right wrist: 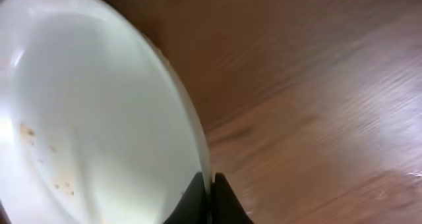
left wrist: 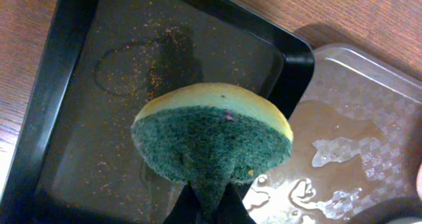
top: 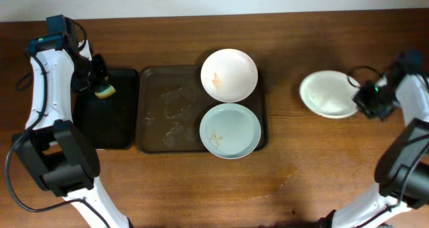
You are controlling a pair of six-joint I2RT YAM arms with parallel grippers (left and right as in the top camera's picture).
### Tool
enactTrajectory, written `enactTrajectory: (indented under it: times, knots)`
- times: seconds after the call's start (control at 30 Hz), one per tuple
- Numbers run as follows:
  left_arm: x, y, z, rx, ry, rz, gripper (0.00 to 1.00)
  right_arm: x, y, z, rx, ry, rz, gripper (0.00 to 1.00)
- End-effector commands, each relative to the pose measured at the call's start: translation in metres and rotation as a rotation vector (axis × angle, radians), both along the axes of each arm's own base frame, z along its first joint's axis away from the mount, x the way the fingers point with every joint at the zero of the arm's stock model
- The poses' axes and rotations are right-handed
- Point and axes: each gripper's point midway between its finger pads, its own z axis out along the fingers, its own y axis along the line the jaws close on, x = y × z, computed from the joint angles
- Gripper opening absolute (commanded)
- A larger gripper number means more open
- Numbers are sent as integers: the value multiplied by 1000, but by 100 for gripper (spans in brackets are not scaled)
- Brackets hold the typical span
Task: Clean dirty plates on tray and stack at the side
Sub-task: 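Lift the white plate with the right gripper and place it right of the tray, then grip the pale blue plate rim with the right gripper and pull it center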
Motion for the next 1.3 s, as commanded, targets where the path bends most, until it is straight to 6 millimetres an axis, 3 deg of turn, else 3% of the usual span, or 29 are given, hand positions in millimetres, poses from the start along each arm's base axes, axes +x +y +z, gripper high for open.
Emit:
enactTrajectory:
  times: [0.0,0.07,0.17,0.2,0.27,0.33,0.4,0.47,0.57,0.6,0.77,0.87,0.97,1.07,1.17,1.2,1.27]
  knots:
    - [4,1,5,9,-25,-16,1,-17,-13,-19,2,-10,-50,4]
    - [5,1,5,10,-32,-16,1,-17,-13,-30,-8,-28,-50,5]
    - [6,1,5,11,-34,-16,1,-19,-10,-30,9,-20,-67,33]
    - [6,1,5,11,-34,-16,1,-18,-7,-26,31,-22,-63,34]
    - [6,1,5,11,-34,-16,1,-11,-2,-1,49,-55,-33,35]
    - [6,0,5,11,-34,-18,1,4,13,41,70,-145,32,36]
    - [8,-3,6,9,-41,-26,1,18,57,81,138,-247,133,40]
    - [10,-8,6,9,-45,-37,1,23,93,90,167,-260,220,40]
    - [13,-17,7,11,-52,-57,1,25,179,74,173,-173,435,42]
    - [13,-18,7,11,-52,-60,1,23,198,65,150,-136,475,50]
    - [13,-19,7,11,-52,-61,1,3,280,16,84,40,645,51]
    - [13,-19,7,11,-52,-61,1,-15,311,-11,91,130,713,50]
    - [13,-19,6,11,-51,-61,1,-29,318,-27,77,203,746,43]
    - [13,-19,7,11,-52,-61,1,-35,315,-29,61,230,748,40]
    - [13,-19,6,11,-51,-61,1,-45,313,-33,65,265,750,23]
    - [13,-19,6,11,-51,-61,1,-50,315,-35,64,278,758,8]
    - [13,-19,6,11,-51,-61,1,-58,323,-36,79,294,780,4]
